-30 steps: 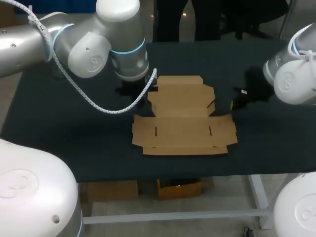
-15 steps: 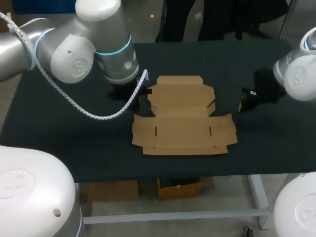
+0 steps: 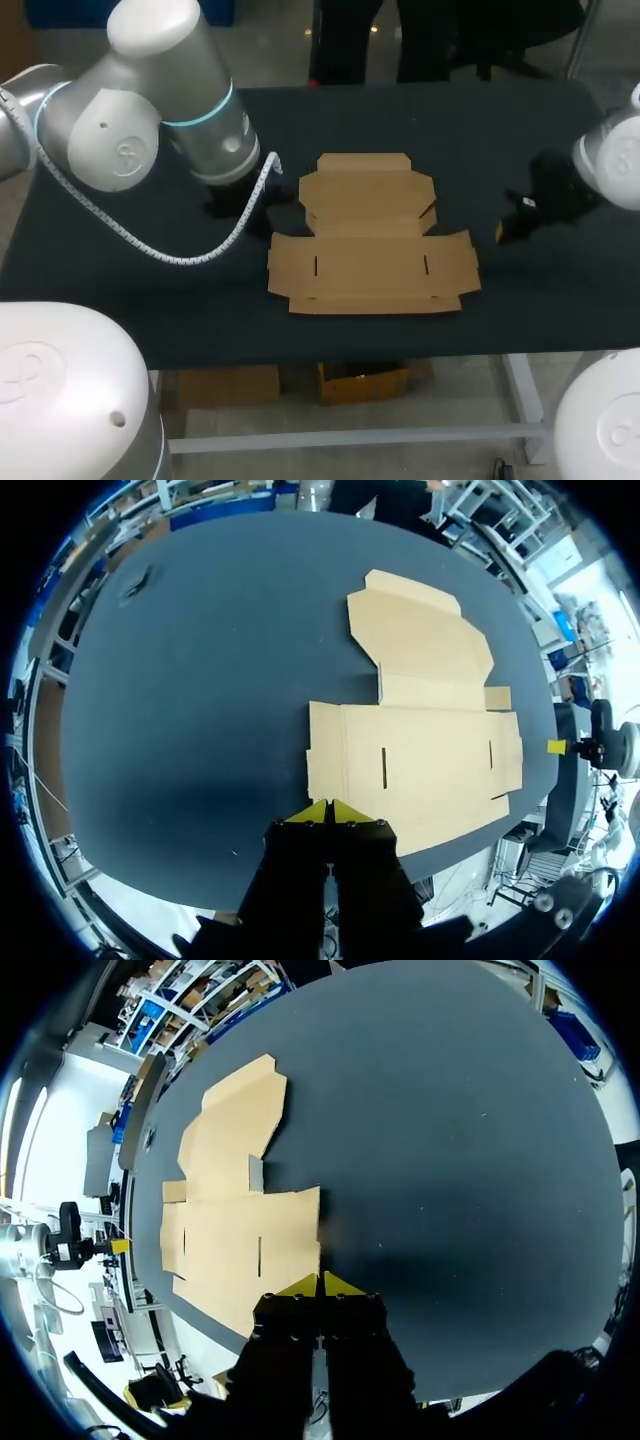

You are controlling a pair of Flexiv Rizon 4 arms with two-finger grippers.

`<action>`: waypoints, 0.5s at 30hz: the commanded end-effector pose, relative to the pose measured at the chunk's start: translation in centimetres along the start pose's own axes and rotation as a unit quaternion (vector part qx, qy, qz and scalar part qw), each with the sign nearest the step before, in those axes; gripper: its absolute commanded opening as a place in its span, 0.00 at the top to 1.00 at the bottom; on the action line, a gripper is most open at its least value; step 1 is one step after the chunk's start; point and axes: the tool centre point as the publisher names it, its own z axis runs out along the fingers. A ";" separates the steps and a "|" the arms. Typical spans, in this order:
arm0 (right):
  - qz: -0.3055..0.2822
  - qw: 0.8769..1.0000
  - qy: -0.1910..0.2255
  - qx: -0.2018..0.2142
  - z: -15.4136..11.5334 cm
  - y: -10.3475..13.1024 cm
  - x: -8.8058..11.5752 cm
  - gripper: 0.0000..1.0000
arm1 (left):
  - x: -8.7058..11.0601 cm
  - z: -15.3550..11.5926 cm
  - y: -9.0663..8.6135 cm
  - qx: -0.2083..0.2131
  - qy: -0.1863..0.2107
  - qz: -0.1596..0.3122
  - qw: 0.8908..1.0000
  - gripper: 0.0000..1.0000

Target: Assemble the packaging by folding the flat box into shape, placing the metal phone stand inside, and closing the box properly

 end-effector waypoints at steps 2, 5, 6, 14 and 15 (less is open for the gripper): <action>0.003 1.000 0.005 0.002 -0.8 -1.0 -0.4 1.00 | -0.7 -0.2 1.1 0.001 0.011 -0.005 1.000 1.00; 0.008 1.000 0.006 0.003 -1.1 -1.7 -0.5 1.00 | -0.8 -0.4 1.9 0.000 0.016 -0.008 1.000 1.00; 0.011 1.000 0.004 0.003 -1.2 -2.1 -0.5 1.00 | -0.9 -0.4 2.1 0.000 0.017 -0.008 1.000 1.00; 0.021 1.000 0.010 0.006 -1.1 -4.3 -1.0 1.00 | -1.2 0.0 4.1 0.000 0.035 -0.024 0.999 1.00; 0.026 1.000 0.011 0.006 -1.1 -4.5 -1.1 1.00 | -1.2 0.1 4.3 -0.001 0.036 -0.025 0.999 1.00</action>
